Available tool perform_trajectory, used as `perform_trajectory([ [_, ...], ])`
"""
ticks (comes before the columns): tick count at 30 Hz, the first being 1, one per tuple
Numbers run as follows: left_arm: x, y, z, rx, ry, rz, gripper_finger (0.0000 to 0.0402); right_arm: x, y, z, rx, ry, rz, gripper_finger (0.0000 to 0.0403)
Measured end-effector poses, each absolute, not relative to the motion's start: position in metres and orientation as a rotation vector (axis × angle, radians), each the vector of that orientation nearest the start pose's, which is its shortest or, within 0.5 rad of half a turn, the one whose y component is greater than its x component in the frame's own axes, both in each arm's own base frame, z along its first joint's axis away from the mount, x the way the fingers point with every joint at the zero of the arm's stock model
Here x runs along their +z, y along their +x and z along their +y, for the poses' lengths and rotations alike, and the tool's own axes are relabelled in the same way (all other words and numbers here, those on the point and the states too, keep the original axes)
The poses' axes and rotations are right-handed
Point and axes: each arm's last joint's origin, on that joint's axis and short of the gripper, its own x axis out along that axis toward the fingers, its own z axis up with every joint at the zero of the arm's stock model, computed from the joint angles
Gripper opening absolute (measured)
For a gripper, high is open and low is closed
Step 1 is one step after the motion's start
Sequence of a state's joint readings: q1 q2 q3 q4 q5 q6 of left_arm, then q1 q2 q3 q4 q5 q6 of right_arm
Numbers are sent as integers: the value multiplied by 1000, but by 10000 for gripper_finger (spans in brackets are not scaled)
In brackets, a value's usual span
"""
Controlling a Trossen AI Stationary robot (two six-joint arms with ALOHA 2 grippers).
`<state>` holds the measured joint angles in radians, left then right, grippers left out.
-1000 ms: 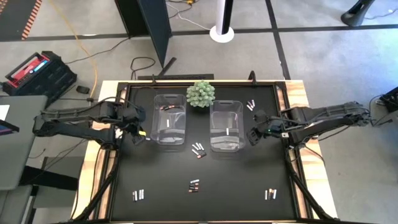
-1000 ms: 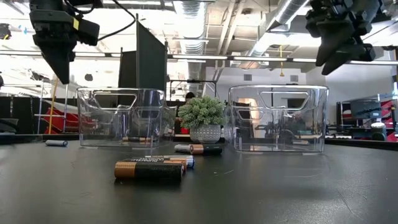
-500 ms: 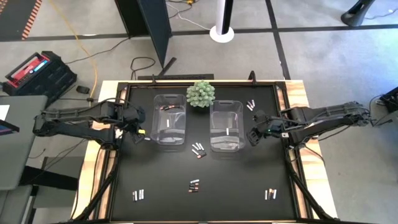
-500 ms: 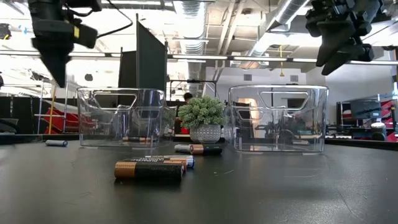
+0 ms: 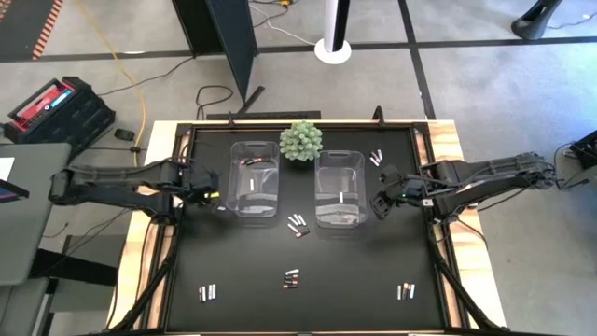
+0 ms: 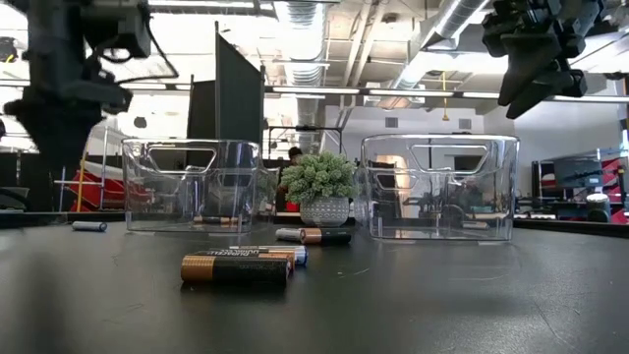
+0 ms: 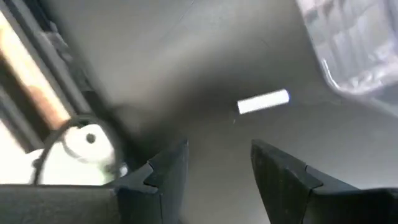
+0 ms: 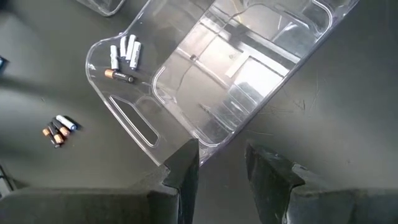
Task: Sort batteries
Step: Adjust the transparent bins
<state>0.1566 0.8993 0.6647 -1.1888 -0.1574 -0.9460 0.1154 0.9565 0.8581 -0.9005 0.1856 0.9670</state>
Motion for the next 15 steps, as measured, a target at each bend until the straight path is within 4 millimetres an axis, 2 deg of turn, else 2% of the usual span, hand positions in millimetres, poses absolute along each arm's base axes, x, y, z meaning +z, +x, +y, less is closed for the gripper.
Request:
perform_trajectory([
  [9, 176, 124, 26, 969, -954, 996, 169, 274, 169, 14, -522, 727, 864, 147],
  [15, 165, 123, 28, 1012, -926, 950, 169, 274, 170, 14, -514, 714, 866, 147],
])
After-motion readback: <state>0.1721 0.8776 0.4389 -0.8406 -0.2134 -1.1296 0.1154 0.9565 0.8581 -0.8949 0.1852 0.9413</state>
